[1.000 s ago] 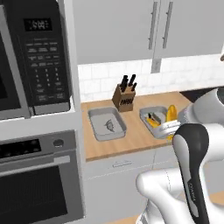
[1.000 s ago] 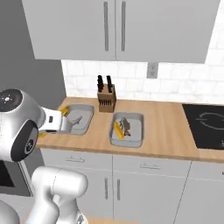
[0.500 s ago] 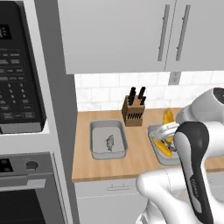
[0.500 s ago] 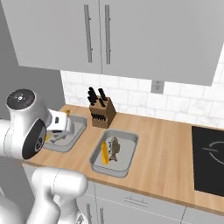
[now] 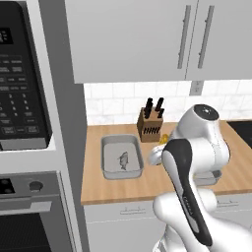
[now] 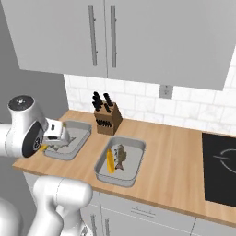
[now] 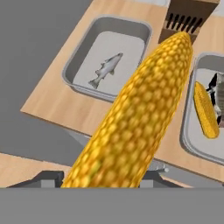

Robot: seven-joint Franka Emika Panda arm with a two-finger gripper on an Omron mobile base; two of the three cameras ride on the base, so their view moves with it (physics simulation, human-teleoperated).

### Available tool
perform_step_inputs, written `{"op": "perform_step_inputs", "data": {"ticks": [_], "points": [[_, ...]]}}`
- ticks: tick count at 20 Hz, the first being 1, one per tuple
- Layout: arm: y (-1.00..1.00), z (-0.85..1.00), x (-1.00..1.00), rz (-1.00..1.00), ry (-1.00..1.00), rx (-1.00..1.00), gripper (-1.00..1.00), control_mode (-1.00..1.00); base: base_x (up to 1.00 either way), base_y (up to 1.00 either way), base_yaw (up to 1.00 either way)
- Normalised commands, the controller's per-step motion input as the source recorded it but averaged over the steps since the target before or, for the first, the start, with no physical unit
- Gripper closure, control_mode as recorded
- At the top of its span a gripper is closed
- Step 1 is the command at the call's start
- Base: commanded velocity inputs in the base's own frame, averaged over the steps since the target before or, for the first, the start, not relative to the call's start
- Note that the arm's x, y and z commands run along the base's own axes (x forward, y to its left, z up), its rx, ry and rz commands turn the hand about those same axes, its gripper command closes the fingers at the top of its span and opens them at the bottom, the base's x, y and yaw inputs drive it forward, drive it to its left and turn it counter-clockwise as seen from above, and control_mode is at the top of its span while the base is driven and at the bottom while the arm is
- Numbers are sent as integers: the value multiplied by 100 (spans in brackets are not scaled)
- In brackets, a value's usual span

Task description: Place one corn and one fish in each tupperware on the nearby counter, to pack two identical lunches.

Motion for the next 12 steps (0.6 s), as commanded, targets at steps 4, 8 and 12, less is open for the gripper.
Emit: {"op": "perform_step_inputs", "data": {"ticks": [4, 8, 12], "points": [[8, -58, 62, 0, 0, 0, 100, -100, 0, 0, 0], [7, -45, 62, 0, 0, 0, 100, -100, 0, 0, 0], [6, -18, 56, 0, 5, 0, 100, -100, 0, 0, 0]]}}
